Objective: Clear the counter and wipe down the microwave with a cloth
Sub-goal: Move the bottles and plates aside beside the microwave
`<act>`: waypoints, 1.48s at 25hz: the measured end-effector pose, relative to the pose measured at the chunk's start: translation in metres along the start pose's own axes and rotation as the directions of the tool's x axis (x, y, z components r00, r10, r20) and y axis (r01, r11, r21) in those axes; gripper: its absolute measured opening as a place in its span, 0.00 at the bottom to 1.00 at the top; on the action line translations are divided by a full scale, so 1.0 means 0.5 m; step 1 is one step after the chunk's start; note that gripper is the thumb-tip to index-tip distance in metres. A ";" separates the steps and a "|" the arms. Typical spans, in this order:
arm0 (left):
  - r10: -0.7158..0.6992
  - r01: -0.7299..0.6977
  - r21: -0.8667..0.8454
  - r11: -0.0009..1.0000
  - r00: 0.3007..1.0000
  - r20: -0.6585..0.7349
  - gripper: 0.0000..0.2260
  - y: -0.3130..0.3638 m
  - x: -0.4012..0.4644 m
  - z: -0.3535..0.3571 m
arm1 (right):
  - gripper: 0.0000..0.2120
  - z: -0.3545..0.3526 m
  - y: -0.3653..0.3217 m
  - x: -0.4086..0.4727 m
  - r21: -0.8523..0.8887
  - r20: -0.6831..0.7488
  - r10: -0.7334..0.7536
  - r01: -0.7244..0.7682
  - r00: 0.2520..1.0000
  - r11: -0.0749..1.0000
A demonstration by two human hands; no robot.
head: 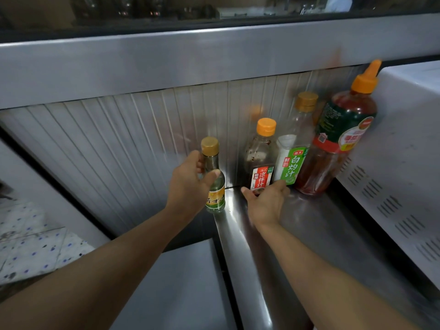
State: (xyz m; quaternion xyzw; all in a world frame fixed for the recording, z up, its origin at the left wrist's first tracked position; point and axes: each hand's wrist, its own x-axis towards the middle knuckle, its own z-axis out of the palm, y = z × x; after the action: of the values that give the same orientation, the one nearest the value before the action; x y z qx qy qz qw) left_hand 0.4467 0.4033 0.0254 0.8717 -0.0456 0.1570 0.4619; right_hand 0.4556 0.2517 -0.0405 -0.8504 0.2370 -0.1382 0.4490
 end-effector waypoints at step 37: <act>-0.270 0.251 0.305 0.919 0.963 0.021 0.19 -0.022 -0.026 0.150 | 0.33 -0.168 0.089 -0.009 -0.255 0.279 -0.204 0.277 0.938 0.926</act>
State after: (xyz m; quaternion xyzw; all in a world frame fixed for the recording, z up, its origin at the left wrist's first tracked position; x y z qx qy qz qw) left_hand 0.4540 0.3470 -0.0266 0.9344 0.0806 0.0720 0.3395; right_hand 0.4017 0.1738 -0.0304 -0.9403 0.0899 -0.0493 0.3246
